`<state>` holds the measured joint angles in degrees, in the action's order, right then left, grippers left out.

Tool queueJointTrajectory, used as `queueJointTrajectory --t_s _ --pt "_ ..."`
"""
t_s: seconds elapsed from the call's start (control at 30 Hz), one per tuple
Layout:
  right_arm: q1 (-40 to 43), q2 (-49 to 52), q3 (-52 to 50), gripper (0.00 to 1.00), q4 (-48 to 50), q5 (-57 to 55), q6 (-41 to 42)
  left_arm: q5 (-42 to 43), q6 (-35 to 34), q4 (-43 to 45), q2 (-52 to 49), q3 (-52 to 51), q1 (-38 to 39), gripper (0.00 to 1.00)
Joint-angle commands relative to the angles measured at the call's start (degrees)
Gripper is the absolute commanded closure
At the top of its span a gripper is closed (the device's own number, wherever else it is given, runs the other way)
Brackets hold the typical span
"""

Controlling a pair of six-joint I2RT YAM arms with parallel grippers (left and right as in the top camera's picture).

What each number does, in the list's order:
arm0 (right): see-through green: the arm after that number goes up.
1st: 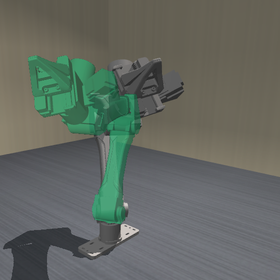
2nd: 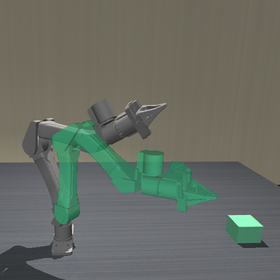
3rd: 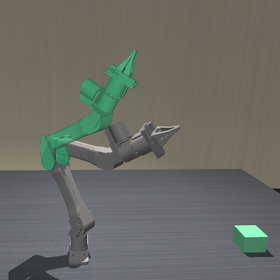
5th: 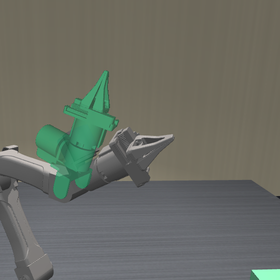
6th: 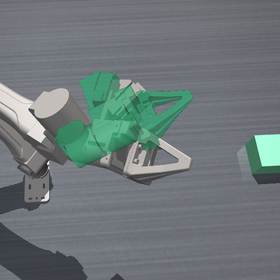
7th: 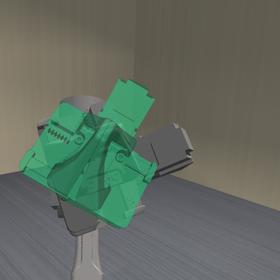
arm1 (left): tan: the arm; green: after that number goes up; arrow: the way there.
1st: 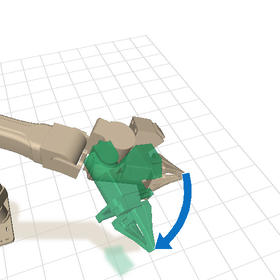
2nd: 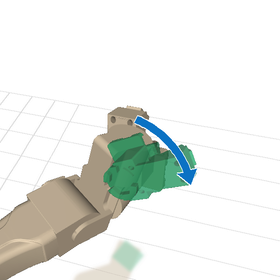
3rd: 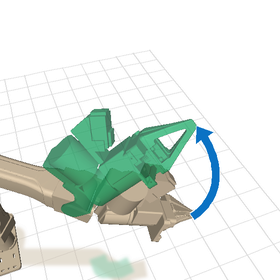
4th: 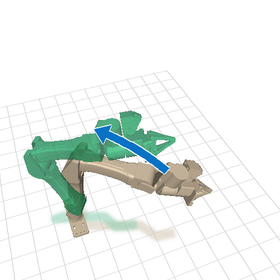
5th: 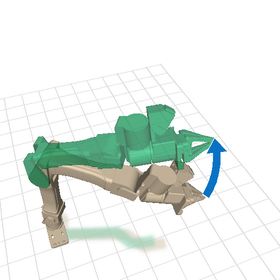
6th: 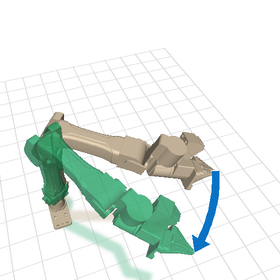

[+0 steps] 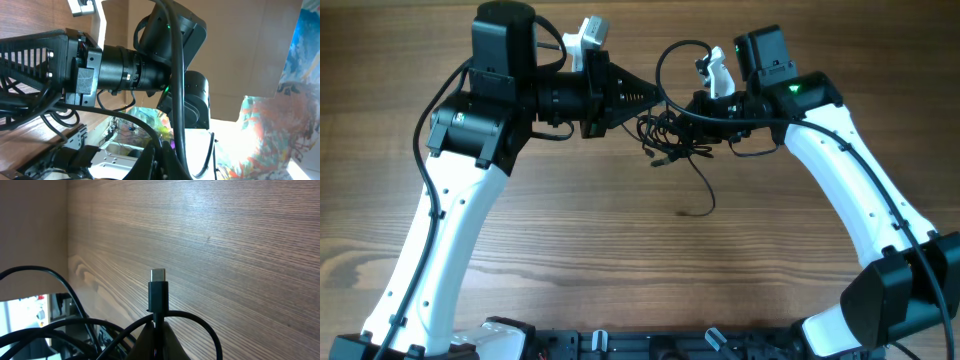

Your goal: Untangle cables

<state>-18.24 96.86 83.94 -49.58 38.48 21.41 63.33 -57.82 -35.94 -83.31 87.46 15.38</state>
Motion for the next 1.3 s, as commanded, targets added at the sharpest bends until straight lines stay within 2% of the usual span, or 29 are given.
queueJointTrajectory --t_s 0.0,0.1,0.27,0.43,0.57,0.73,0.9,1.0,1.13,1.27 --pt "0.02 1.18 0.83 0.96 -0.94 -4.20 1.29 -0.28 0.02 0.61 1.44 -0.09 0.15 0.96" --pt "0.02 1.18 0.83 0.96 -3.17 -9.94 4.33 -3.48 0.39 -0.13 1.44 -0.09 0.15 0.96" --pt "0.02 1.18 0.83 0.96 -8.33 -20.74 8.15 -18.82 0.85 -8.83 1.44 -0.09 0.15 0.96" --pt "0.02 1.18 0.83 0.96 -9.40 -19.74 8.79 -43.32 0.79 -21.24 1.11 -0.09 0.17 0.92" --pt "0.04 1.18 0.83 0.96 -8.68 -15.02 8.74 -52.13 0.79 -26.84 0.20 -0.17 0.17 0.93" --pt "0.04 0.98 0.83 0.96 -6.75 -9.14 8.74 -54.97 0.83 -29.83 -1.05 -0.31 0.17 0.92" --pt "0.04 -0.17 0.85 0.96 -5.66 -6.95 8.79 -55.54 0.81 -30.58 -2.29 -1.53 0.17 0.86" --pt "0.04 -1.97 1.01 0.96 -3.13 -1.11 8.72 -55.54 0.81 -30.53 -3.67 -2.54 0.61 0.83" --pt "0.04 -5.62 1.92 0.96 3.54 6.71 8.90 -55.47 0.79 -30.56 -5.77 -3.45 1.79 0.77" --pt "0.04 -10.19 2.14 0.96 8.98 6.62 10.75 -55.04 0.79 -30.53 -7.17 -3.85 3.63 0.66"
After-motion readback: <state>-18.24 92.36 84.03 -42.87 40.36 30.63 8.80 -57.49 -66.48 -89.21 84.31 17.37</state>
